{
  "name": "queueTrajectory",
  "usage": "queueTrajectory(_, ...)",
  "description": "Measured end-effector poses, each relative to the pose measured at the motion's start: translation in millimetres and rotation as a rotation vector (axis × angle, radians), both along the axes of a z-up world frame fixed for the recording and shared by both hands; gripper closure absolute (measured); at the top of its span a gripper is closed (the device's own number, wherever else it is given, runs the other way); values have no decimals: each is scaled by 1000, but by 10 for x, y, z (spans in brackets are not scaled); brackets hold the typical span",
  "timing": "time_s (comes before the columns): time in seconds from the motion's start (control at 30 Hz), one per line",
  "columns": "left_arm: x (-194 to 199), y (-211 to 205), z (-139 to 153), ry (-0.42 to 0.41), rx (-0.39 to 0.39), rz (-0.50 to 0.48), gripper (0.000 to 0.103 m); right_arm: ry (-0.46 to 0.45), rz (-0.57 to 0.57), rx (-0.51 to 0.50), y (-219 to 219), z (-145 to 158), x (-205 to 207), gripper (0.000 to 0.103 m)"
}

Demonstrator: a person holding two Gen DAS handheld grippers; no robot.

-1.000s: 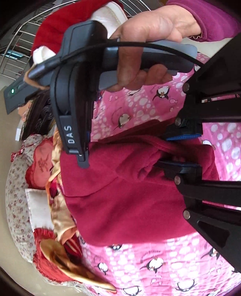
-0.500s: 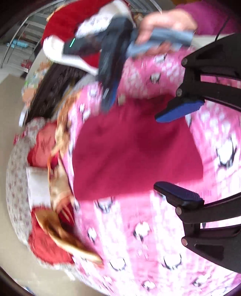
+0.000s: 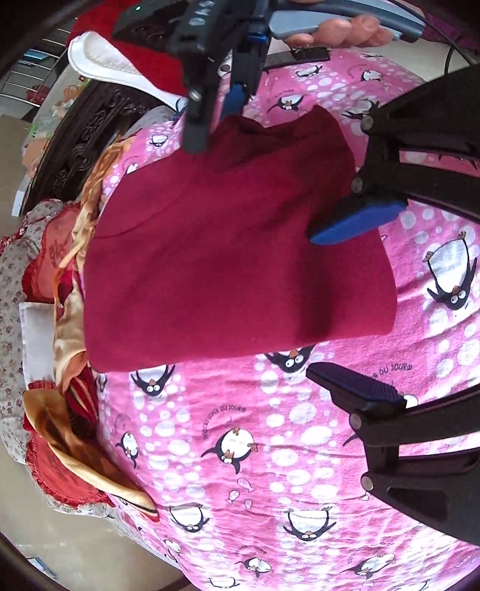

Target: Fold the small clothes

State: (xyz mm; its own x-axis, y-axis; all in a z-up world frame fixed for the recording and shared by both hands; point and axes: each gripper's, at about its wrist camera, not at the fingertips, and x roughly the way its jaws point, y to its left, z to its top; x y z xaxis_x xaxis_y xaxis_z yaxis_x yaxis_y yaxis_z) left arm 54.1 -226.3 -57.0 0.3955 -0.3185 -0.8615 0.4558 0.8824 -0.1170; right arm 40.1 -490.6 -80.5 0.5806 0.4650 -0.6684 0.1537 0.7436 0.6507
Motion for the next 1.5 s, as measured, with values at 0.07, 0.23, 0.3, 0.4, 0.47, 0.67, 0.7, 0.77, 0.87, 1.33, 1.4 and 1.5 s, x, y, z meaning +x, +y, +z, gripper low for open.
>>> queueTrajectory(0.07, -6, -22, -2, 3, 8, 0, 33, 18, 55, -60, 148, -73, 47, 77)
queueTrajectory(0.23, -44, 8, 81, -28, 1, -8, 33, -70, 52, -218, 138, 116, -142, 99)
queueTrajectory(0.3, -44, -23, 38, -35, 16, -12, 33, -58, 24, -262, 66, 91, -203, 99)
queueTrajectory(0.4, -14, -93, -87, -6, 37, -20, 33, 18, 6, -281, 5, -175, -155, 100)
queueTrajectory(0.47, -20, -95, -114, -7, 35, -18, 33, 6, -2, -255, -19, -180, -137, 98)
queueTrajectory(0.67, 8, -97, -136, 2, 18, -14, 32, -98, -125, -251, -206, 244, -7, 80)
queueTrajectory(0.7, 10, -101, -136, 5, 15, -12, 32, -98, -133, -251, -235, 267, 101, 76)
queueTrajectory(0.77, 21, -108, -133, 11, 12, -9, 32, -64, -133, -271, -252, 243, 332, 74)
queueTrajectory(0.87, 29, -127, -128, 9, 16, -11, 32, -6, -96, -288, -229, 142, 640, 76)
queueTrajectory(1.33, 107, -241, -184, -8, 38, -16, 21, -39, -120, -452, -301, 21, 610, 103)
queueTrajectory(1.4, 94, -245, -186, -14, 41, -12, 21, -52, -135, -452, -279, 168, 514, 102)
queueTrajectory(1.5, 88, -254, -192, -21, 44, -7, 21, -104, -124, -447, -168, 382, 340, 100)
